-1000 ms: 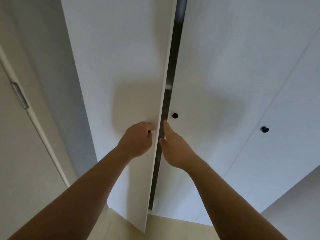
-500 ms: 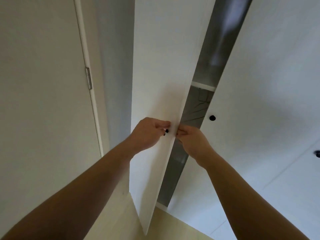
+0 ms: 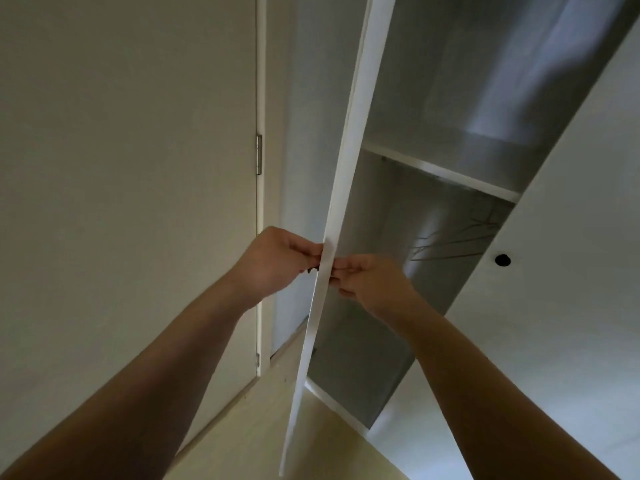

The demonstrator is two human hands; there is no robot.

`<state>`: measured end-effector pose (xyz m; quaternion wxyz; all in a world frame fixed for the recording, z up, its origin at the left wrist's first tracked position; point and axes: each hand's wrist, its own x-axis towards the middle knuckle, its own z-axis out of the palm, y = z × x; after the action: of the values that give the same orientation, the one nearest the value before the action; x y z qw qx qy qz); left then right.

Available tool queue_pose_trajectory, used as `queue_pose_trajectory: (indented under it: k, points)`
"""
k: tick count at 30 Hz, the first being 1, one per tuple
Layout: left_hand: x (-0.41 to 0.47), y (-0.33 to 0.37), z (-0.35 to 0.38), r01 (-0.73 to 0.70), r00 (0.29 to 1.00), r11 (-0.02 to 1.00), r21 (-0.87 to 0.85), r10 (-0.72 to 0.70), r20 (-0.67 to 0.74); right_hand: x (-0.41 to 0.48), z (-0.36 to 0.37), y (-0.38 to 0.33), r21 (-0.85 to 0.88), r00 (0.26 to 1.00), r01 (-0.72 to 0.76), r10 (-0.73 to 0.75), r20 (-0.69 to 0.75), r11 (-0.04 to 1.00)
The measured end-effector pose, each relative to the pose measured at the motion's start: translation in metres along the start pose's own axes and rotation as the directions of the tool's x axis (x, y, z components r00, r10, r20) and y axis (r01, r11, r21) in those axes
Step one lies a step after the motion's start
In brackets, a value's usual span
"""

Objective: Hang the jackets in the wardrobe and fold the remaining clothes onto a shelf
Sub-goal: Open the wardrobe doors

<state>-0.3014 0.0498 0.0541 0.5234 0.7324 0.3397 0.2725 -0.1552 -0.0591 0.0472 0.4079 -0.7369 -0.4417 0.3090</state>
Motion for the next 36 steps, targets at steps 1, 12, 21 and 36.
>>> queue_pose_trajectory:
  k: [1, 12, 21, 36]
  points:
    - [0.000, -0.003, -0.007, 0.017, 1.000, 1.000, -0.024, -0.017, -0.015, 0.004, 0.006, -0.004, -0.003, 1.000, 0.005, -0.005, 0.022, 1.000]
    - [0.002, -0.037, -0.073, 0.061, 0.984, 0.968, -0.244, -0.099, -0.146, 0.042, 0.075, -0.036, 0.062, 0.979, 0.127, -0.136, 0.154, 0.990]
    - [0.017, -0.057, -0.109, 0.051, 0.964, 0.964, -0.259, -0.115, -0.239, 0.089, 0.119, -0.062, -0.001, 0.971, 0.168, -0.165, 0.171, 0.986]
    - [0.033, -0.078, -0.123, -0.043, 0.945, 0.936, -0.348, -0.076, -0.319, 0.125, 0.147, -0.078, -0.086, 0.933, 0.230, -0.195, 0.302, 0.969]
